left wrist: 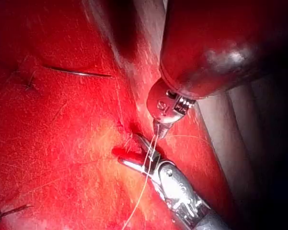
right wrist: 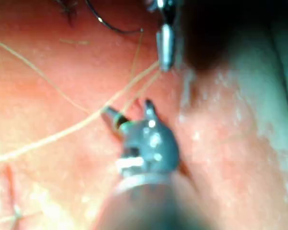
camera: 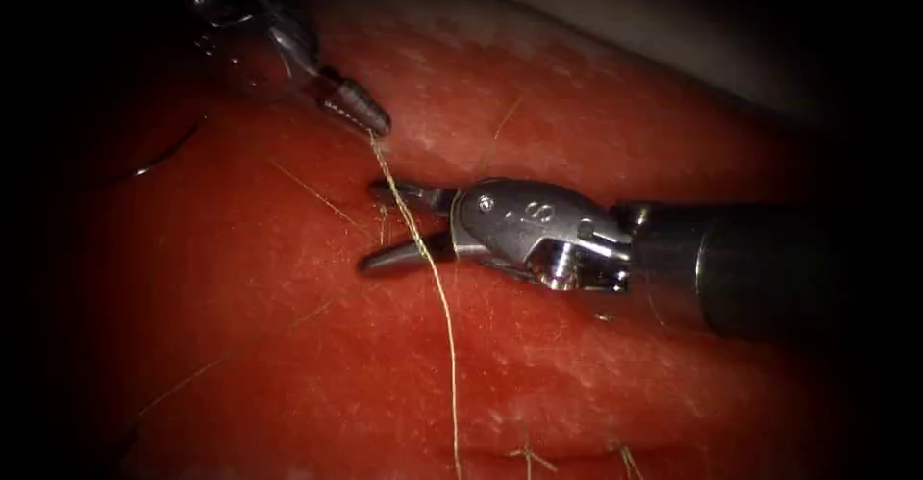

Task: Wound Closure

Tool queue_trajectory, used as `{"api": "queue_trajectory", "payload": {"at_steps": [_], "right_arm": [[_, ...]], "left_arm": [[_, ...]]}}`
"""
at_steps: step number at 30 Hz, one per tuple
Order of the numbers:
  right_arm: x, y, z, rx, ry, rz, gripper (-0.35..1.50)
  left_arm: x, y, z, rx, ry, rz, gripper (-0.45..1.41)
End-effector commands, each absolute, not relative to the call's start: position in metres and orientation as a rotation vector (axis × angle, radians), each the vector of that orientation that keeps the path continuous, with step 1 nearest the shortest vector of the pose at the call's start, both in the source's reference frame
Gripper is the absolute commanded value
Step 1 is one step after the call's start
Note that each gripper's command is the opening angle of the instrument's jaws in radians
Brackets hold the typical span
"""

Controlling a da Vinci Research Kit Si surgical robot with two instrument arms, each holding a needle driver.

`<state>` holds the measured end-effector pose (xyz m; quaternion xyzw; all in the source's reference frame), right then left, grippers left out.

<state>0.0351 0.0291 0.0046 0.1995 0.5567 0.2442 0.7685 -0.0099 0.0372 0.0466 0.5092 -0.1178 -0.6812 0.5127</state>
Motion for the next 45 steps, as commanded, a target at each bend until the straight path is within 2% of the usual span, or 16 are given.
{"api": "queue_trajectory", "payload": {"at_steps": [1,4,7,11,31,45], "right_arm": [[0.0357,0.0293,0.0050,0.436,1.216,0.537,0.71],[0.0356,0.0294,0.0050,0.447,1.237,0.561,0.66],[0.0357,0.0293,0.0049,0.492,1.251,0.573,0.46],[0.0355,0.0291,0.0047,0.550,1.270,0.573,0.32],[0.0326,0.0310,0.0033,0.578,1.456,0.657,0.32],[0.0319,0.0311,0.0030,0.653,1.608,0.857,0.31]], "left_arm": [[-0.0105,0.0369,0.0471,1.218,-0.297,-1.613,-0.35],[-0.0108,0.0367,0.0468,1.160,-0.376,-1.566,-0.35],[-0.0110,0.0377,0.0459,1.157,-0.506,-1.563,-0.35],[-0.0113,0.0385,0.0456,1.120,-0.582,-1.540,-0.35],[-0.0104,0.0341,0.0505,1.102,-0.496,-1.546,-0.35],[-0.0127,0.0339,0.0531,1.152,-0.505,-1.663,-0.35]]}}
